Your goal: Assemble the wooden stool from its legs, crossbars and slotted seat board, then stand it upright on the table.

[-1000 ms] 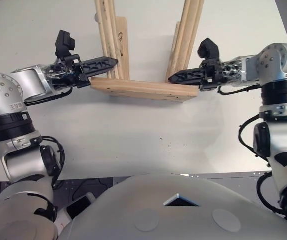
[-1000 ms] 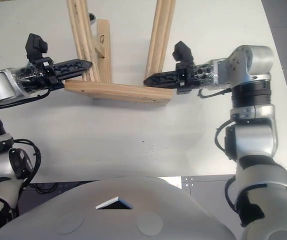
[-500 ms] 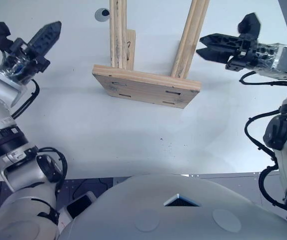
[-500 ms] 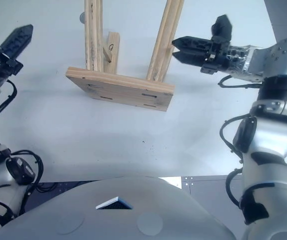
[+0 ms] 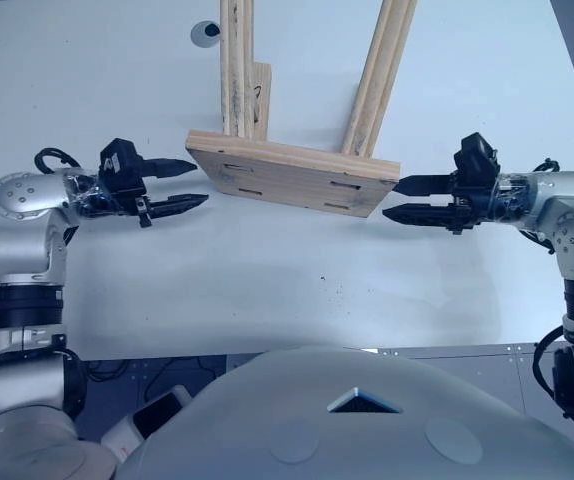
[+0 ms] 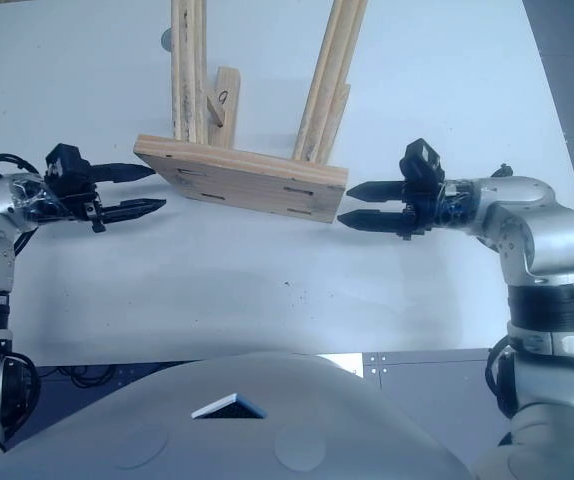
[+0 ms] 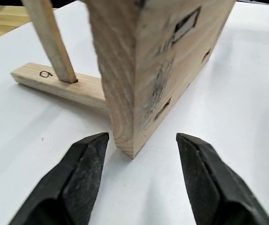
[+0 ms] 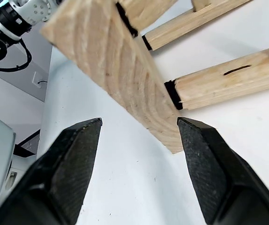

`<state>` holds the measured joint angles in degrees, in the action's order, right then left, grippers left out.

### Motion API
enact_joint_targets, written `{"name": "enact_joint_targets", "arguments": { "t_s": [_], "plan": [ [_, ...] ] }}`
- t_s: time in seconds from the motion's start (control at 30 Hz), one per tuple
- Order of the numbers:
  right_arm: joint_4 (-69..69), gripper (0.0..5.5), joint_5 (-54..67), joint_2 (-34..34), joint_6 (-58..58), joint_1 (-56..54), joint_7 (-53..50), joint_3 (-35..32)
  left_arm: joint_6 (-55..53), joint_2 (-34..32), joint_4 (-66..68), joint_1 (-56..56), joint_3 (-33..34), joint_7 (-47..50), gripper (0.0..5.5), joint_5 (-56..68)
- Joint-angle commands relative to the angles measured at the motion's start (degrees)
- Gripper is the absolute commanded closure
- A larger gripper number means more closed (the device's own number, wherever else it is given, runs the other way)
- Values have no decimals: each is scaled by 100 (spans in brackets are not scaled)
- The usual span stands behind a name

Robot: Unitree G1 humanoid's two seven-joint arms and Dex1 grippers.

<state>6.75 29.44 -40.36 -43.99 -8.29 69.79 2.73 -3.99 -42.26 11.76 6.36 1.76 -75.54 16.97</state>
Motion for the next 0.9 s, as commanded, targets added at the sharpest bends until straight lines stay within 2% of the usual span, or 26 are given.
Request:
{"name": "enact_joint_targets", "arguments": {
  "t_s": [0.03, 0.17, 0.33, 0.43, 0.5, 0.57, 0.63, 0.7, 0.73, 0.77, 0.83, 0.9],
  "plan": [
    [-256, 253, -339, 360, 330, -308, -339, 414, 354, 79, 427, 461, -290, -48, 287, -277],
    [-553, 253, -562, 589, 599, -522, -500, 737, 678, 207, 944, 919, -444, -59, 287, -408],
    [-644, 331, -640, 609, 654, -559, -480, 934, 616, 405, 1010, 1131, -449, -262, 287, -104],
    [-822, 343, -752, 561, 424, -666, -492, 1101, 247, 474, 908, 1076, -500, -413, 341, 91],
    [-779, 346, -472, 458, -238, -856, -311, 1105, -361, 310, 583, 820, -522, -545, 353, 256],
    [-543, 345, -6, 182, -1230, -1103, 30, 1101, -1875, -103, -172, 503, -369, -537, 356, 806],
    [-299, 345, 675, -23, -2618, -1527, 185, 907, -3585, -537, -1112, 256, 186, -323, 361, 1939],
    [-29, 345, 1352, 29, -4141, -2174, 65, 387, -5879, -370, -1143, 976, 1337, 895, 362, 3857],
    [-43, 346, 1732, 59, -4574, -2522, -11, 173, -6676, -206, -998, 1399, 1764, 1504, 362, 4396],
    [-415, 347, 2270, 65, -4784, -3036, -152, 34, -7305, -1, -907, 1803, 2105, 2039, 362, 4540],
    [-1672, 356, 2846, 259, -4851, -4088, -811, -217, -8429, 545, -709, 2711, 2737, 2636, 362, 3672],
    [-2712, 369, 2999, 540, -4851, -4799, -1551, -481, -8833, 1176, -259, 3708, 3532, 3999, 362, 2709]
  ]
}}
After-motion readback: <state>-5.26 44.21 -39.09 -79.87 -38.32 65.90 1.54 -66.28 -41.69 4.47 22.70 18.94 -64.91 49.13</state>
